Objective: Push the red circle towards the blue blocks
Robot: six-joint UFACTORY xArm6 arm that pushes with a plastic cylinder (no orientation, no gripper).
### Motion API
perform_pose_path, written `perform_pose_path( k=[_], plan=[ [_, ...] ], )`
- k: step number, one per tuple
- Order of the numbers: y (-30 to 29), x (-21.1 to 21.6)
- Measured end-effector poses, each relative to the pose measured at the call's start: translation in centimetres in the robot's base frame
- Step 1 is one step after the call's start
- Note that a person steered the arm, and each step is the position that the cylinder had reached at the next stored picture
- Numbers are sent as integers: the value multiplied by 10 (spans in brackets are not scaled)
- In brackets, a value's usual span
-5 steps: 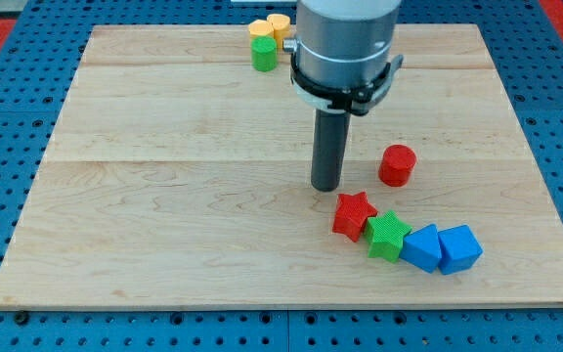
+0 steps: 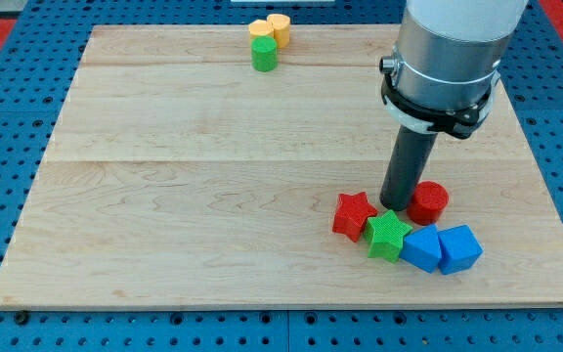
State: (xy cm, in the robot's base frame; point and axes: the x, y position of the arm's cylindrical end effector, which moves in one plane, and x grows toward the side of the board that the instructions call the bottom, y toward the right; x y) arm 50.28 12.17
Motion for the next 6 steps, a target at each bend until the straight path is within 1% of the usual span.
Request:
perform_pose_path(
  k=[2,3,4,5,6],
  plan=[
    [34,-39],
    [54,-34],
    [54,-11],
    [54,-2],
    [54,-2]
  ],
)
